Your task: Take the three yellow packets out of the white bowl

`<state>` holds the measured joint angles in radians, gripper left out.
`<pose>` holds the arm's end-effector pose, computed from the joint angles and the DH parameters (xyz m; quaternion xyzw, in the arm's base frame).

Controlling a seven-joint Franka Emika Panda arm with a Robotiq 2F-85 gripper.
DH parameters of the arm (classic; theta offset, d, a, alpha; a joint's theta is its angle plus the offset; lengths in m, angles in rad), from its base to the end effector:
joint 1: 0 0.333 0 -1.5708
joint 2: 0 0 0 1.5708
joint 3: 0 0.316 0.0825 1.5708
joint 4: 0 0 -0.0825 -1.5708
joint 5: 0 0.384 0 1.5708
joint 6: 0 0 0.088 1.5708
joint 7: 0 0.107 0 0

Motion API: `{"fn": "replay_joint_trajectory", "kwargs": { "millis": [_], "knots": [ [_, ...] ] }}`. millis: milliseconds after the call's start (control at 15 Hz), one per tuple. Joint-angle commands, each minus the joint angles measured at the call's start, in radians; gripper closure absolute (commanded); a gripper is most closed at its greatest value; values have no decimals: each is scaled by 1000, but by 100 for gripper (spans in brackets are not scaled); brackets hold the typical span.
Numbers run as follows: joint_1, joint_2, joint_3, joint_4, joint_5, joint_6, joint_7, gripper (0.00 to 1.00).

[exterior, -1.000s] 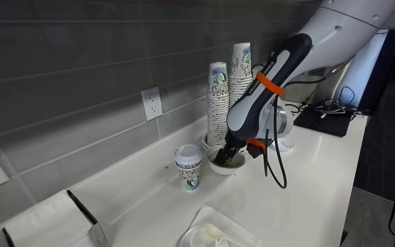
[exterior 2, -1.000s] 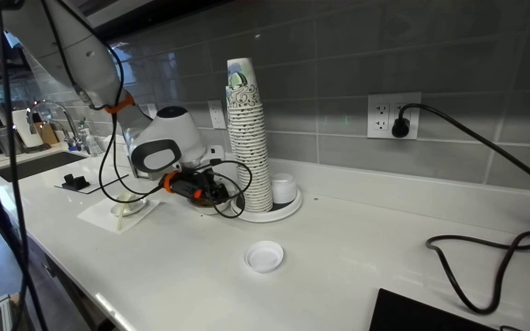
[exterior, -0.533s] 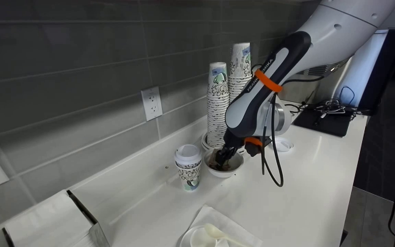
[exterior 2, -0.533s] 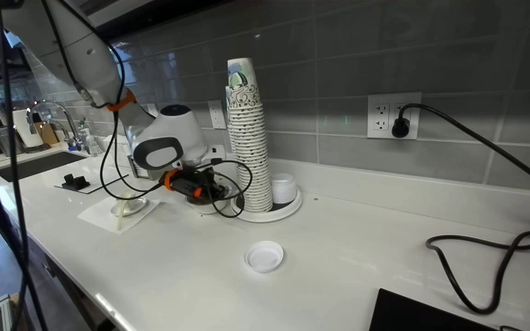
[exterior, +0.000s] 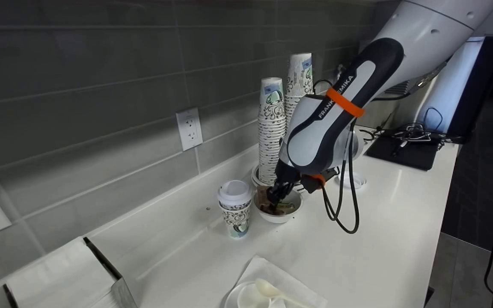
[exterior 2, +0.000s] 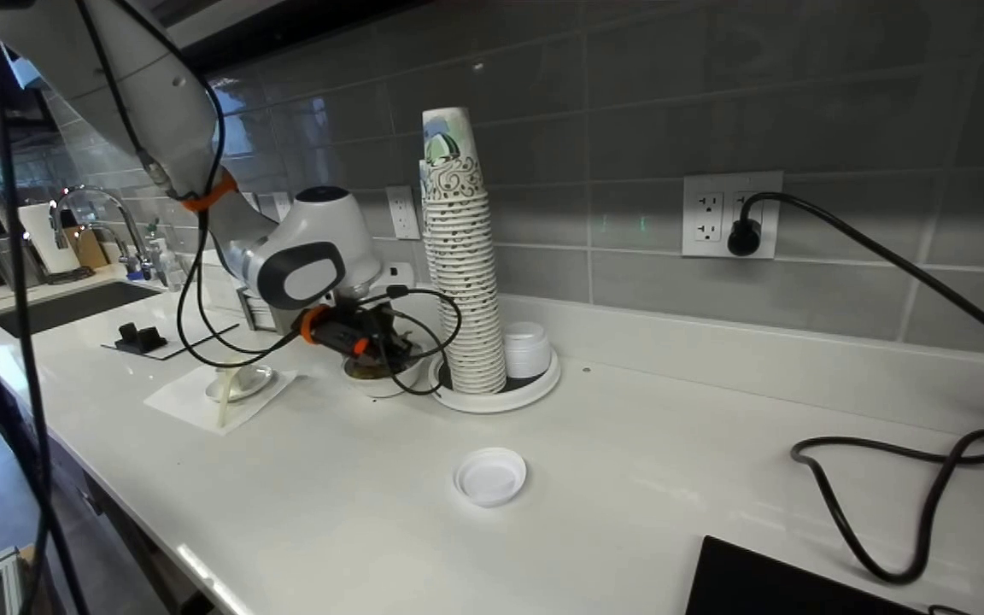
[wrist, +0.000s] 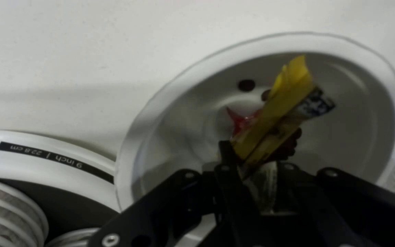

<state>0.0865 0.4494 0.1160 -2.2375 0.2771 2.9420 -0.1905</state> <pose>0.5564 0.0967 0.1914 -0.9884 -0.0545 -0.1239 0.0693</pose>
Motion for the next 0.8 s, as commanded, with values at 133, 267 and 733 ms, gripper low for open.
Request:
{"fn": "replay_joint_trajectory", "kwargs": {
  "millis": [133,267,733],
  "knots": [
    [4,-68,-2,-16,-96,-68,117,100],
    [9,-88,-4,-19,-110,-83,140,100],
    [40,-168,-13,-51,-140,-144,228,100]
  ]
}}
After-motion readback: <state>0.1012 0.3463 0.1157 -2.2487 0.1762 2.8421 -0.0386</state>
